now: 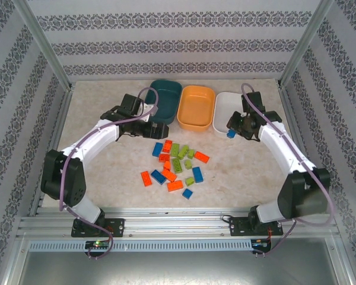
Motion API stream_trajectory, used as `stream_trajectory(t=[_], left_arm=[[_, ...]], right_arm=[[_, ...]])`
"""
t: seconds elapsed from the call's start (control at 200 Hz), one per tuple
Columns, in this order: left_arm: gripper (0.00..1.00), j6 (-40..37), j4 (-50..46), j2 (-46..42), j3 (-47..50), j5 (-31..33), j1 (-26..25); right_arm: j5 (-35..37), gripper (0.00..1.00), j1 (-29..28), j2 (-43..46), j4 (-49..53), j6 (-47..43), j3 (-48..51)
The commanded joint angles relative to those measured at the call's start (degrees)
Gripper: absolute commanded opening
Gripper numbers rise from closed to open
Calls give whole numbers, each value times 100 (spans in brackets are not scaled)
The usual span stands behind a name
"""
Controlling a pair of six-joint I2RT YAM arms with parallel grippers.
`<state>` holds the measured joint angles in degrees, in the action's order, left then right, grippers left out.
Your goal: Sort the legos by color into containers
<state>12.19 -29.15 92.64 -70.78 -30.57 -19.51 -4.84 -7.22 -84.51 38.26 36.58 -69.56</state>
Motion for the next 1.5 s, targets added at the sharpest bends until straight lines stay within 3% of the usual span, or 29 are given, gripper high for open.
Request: stream_trajectory(t=[0.0, 0.375, 0.495, 0.784, 0.954, 1.049, 1.204, 1.344, 1.494], left_arm=[[100, -173, 473, -36, 218, -213, -37], [100, -540, 146, -75, 93, -14, -32], [100, -591, 94, -71, 65, -29, -29], [100, -612, 67, -80, 46, -56, -27], [100, -612, 58, -116, 46, -68, -32], [100, -637, 37, -117, 30, -56, -28], [100, -645, 33, -128, 30, -78, -27], [100, -660, 26, -146, 9, -51, -21], [100, -698, -27, -152, 21, 31, 4]], right_arm=[[224, 16, 171, -570, -26, -382, -464], [16, 14, 300, -2611, 39, -667, -1672], [-80, 18, 300, -2924, 107, -692, -1857], [-4, 51, 344, -2631, 304, -899, -2001], [-131, 56, 257, -1569, 268, -1197, -1541], [-425, 54, -131, -648, -54, -1744, -815], [-299, 51, -1342, 282, -137, -2900, 157], [-26, 54, -2294, 455, -322, -4195, 750], [114, 58, -2607, 66, -216, -4963, 848]])
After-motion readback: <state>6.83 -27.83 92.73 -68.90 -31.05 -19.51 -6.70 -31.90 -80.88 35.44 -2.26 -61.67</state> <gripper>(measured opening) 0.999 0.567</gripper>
